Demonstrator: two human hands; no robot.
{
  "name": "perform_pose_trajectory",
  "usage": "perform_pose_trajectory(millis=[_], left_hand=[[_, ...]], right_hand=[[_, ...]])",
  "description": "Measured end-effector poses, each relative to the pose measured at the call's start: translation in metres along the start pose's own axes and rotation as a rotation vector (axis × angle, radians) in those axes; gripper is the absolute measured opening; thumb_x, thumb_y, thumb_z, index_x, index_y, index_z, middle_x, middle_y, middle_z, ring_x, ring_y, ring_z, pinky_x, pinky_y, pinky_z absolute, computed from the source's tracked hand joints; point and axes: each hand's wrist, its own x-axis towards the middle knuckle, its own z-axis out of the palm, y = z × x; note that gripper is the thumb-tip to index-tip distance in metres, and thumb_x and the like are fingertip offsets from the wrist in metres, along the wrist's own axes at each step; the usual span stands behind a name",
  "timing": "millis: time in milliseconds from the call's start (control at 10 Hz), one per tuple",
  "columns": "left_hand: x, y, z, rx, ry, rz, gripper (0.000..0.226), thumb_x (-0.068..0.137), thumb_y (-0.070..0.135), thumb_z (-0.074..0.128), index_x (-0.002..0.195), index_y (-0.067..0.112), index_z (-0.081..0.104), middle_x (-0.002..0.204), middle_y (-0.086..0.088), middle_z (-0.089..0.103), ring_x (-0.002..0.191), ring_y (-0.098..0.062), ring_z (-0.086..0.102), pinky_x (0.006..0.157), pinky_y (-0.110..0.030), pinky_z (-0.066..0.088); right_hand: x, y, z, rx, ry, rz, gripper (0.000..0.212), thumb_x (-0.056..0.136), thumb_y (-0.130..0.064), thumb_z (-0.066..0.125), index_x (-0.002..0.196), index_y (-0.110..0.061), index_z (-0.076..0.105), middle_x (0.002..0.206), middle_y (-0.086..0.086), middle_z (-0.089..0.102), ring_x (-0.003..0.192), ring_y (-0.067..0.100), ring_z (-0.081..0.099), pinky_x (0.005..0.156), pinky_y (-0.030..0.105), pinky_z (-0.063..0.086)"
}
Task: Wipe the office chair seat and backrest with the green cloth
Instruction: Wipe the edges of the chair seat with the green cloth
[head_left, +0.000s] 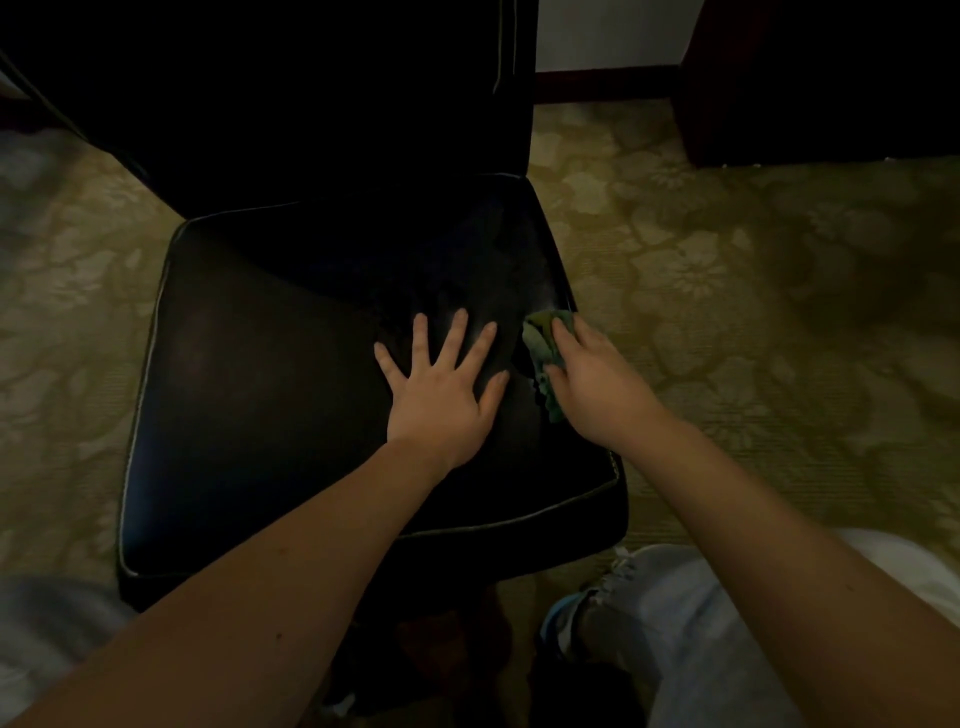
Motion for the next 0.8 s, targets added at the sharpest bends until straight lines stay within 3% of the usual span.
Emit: perform_pose_trajectory(millis=[400,800], left_hand=[[0.000,-0.001,0.003,0.004,0.020,0.005,0.062,0.101,0.064,0.012,0.158,0.046,-0.005,0.170,0.010,-0.008,0.155,-0.033,-0.016,0.115,-0.074,-0.005],[0.001,0.000,0.002,0.016,0.014,0.005,0.062,0.102,0.064,0.012,0.158,0.046,-0.006,0.170,0.009,-0.010,0.154,-0.034,-0.016,0.115,-0.074,-0.005]], right_hand=[[-0.019,-0.006,0.000,0.001,-0.046,0.020,0.069,0.102,-0.036,0.039,0.157,-0.010,0.007,0.164,0.017,0.005,0.151,0.028,0.005,0.122,0.034,0.007],[-0.027,-0.011,0.002,-0.067,-0.028,0.028,0.068,0.103,-0.034,0.037,0.157,-0.007,0.005,0.163,0.021,0.006,0.151,0.031,0.008,0.121,0.034,0.007]])
